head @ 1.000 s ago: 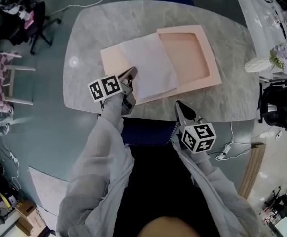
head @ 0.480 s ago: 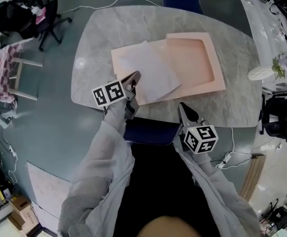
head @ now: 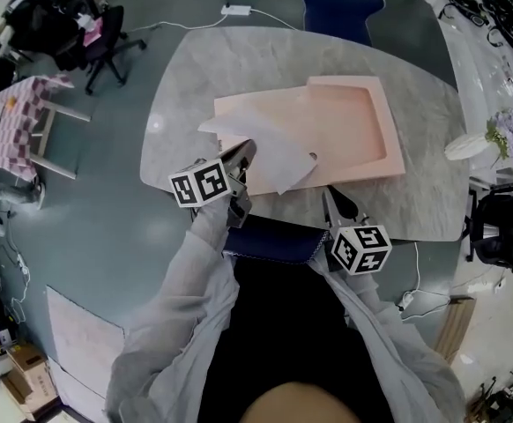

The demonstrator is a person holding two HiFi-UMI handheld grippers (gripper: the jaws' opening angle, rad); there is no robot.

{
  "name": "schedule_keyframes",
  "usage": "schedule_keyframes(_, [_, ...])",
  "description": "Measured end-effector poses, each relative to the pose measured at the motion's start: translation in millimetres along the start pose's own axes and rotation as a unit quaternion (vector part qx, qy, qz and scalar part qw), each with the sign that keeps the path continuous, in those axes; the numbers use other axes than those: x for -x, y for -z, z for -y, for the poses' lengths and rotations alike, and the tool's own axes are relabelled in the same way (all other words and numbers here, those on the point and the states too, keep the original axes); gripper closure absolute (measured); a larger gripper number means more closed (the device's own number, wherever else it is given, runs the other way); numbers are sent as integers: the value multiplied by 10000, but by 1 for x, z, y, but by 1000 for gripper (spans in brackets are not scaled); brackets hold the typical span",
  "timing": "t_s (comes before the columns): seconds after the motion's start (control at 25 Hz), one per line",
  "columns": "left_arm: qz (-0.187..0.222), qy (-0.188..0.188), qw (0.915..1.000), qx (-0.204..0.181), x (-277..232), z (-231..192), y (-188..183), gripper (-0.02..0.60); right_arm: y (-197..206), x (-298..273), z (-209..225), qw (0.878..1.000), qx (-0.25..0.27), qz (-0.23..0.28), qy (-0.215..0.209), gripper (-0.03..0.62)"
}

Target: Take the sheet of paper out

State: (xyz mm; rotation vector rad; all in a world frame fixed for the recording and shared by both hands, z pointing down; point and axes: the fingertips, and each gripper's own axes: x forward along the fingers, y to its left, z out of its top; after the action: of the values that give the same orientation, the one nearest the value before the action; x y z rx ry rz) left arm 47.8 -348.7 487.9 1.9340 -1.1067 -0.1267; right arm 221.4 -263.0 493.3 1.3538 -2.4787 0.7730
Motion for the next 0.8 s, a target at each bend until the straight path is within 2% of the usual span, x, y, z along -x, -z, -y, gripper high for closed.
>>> schedule_keyframes(0.28, [211,-97,9974,-684,24,21,-11,581,-17,2,-5,9997,131,146,-138,585])
schedule_keyframes(0.44, [332,-175,9929,-1133,41,31,-20,581,-27,0,-6,9994,240,216,-125,585])
schedule_keyframes(0.56, [398,-290,9844,-1690,52,40,-26,581,-38,2,-5,9991,283,309,-81,585])
schedule_keyframes(0.8, [553,-469,9581,-2770,60,65,-32,581,-57,9,-1,9979,437,468,-56,585])
